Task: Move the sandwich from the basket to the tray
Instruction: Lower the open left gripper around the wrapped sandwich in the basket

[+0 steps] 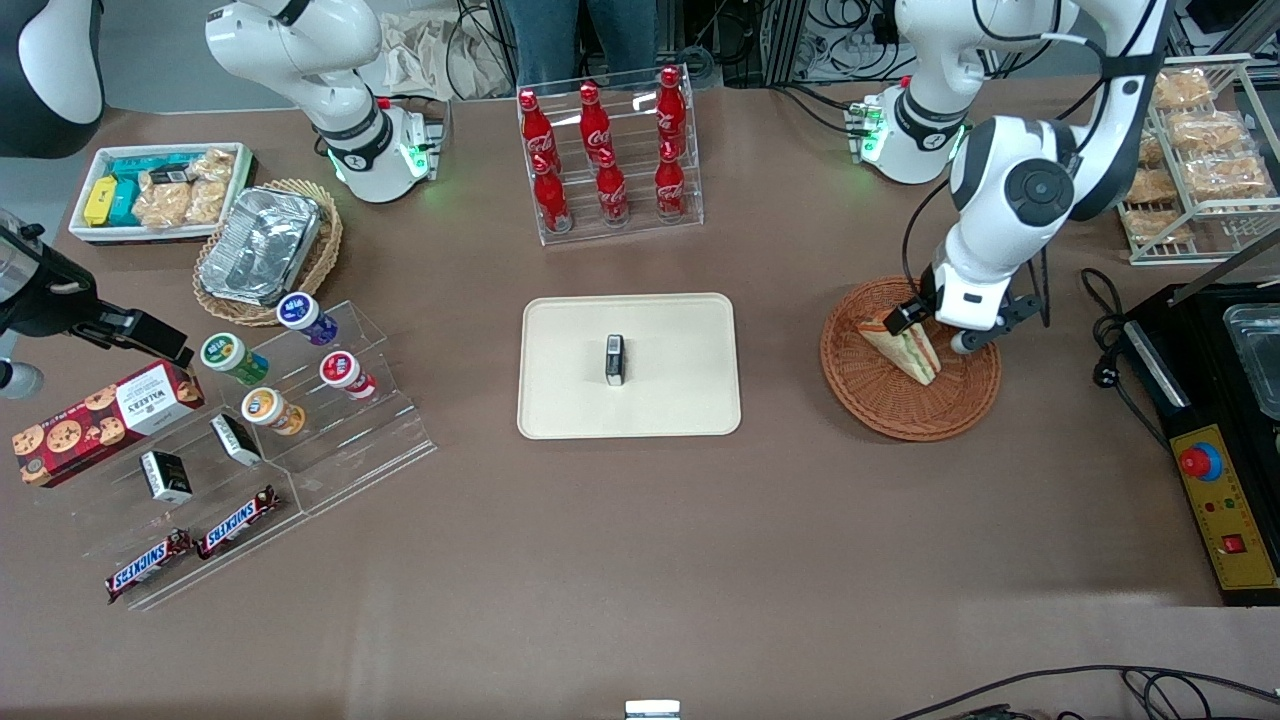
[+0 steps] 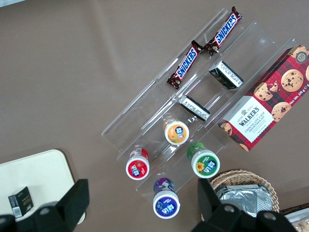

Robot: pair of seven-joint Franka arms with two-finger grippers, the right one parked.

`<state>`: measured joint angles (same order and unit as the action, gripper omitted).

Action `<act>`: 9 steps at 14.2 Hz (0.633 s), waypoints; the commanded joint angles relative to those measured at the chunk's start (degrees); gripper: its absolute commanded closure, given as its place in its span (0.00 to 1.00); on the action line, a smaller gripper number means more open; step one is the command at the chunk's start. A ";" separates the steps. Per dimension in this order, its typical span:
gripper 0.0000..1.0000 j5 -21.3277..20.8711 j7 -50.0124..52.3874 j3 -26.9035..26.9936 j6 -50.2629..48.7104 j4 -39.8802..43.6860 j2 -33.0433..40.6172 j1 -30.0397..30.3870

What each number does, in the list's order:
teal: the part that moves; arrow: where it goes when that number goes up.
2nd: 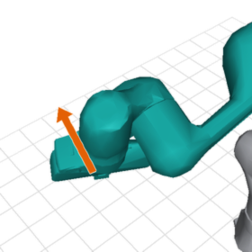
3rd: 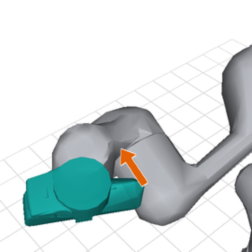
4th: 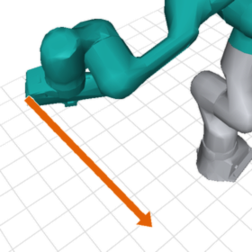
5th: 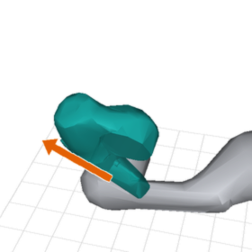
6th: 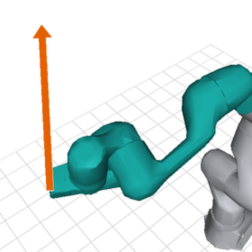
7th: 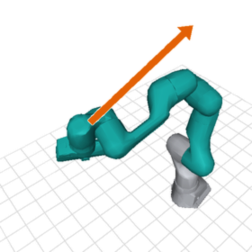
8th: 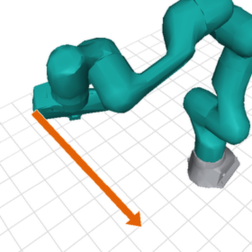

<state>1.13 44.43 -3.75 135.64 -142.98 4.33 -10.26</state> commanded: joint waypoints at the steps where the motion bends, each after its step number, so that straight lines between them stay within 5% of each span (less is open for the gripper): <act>1: 0.00 0.19 3.63 0.06 3.22 -0.02 -1.96 -0.55; 4: 0.00 0.19 5.04 0.06 11.99 -5.01 -3.27 -0.55; 9: 0.03 -0.25 6.28 0.06 12.81 -4.94 -5.82 -2.04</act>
<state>1.14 49.09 -3.82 147.27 -147.48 -0.95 -11.22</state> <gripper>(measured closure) 0.004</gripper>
